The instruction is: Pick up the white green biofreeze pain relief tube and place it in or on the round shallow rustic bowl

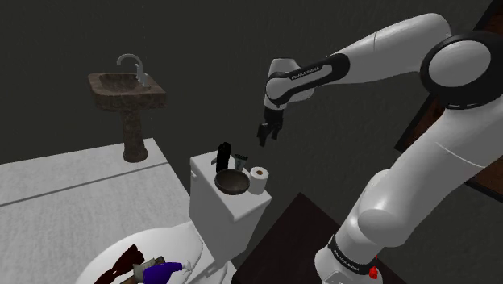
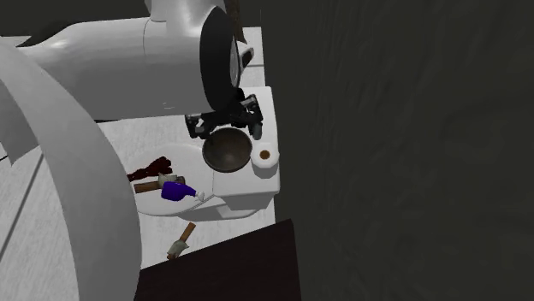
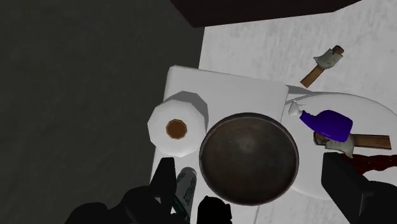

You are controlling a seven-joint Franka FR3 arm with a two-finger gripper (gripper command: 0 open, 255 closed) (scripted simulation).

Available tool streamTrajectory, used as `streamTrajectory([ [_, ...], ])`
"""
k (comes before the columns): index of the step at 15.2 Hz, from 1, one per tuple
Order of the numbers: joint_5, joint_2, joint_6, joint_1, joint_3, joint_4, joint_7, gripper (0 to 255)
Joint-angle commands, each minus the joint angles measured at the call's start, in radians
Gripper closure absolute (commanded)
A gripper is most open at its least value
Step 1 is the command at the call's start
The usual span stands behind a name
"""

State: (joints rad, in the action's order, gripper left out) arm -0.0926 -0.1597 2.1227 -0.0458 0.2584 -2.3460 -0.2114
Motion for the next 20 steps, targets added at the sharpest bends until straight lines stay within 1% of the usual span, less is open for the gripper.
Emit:
streamTrajectory([
  [1, 0.022, 0.076, 0.043, -0.002, 0.015, 0.03, -0.033, 0],
  [5, 0.083, 0.24, 0.108, -0.016, 0.034, 0.119, -0.108, 0],
  [10, 0.168, 0.446, 0.155, -0.054, 0.029, 0.26, -0.199, 0],
  [15, 0.236, 0.65, 0.168, -0.11, 0.004, 0.436, -0.268, 0],
  [20, 0.279, 0.856, 0.148, -0.169, -0.027, 0.651, -0.311, 0],
])
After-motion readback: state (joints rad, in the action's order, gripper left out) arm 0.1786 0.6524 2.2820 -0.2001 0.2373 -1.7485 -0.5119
